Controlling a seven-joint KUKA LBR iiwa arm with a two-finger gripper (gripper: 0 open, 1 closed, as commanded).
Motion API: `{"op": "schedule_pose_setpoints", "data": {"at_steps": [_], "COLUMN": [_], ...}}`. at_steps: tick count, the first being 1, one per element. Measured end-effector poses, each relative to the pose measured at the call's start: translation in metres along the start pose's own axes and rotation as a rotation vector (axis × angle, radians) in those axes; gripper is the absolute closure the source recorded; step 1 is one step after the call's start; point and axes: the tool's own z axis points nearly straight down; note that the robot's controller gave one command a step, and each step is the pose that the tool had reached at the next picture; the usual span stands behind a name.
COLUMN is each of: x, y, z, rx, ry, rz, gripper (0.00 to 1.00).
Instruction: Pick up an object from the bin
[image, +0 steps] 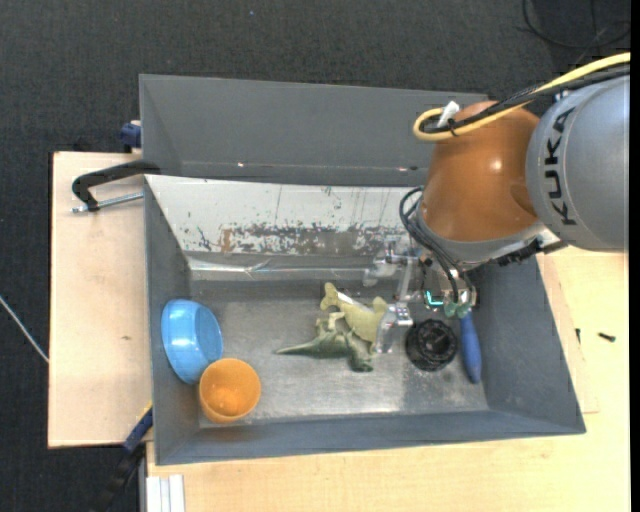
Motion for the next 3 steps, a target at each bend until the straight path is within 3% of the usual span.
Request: {"op": "schedule_pose_setpoints", "data": {"at_steps": [1, 2, 3], "x": [-0.01, -0.011, -0.009], "y": [-0.015, -0.03, -0.032], "z": [0.104, 0.104, 0.104], "rx": [-0.003, -0.005, -0.003], "ry": [-0.004, -0.013, -0.003], "rz": [0.157, 0.066, 0.067], "gripper": [0.0, 0.0, 1.0]}}
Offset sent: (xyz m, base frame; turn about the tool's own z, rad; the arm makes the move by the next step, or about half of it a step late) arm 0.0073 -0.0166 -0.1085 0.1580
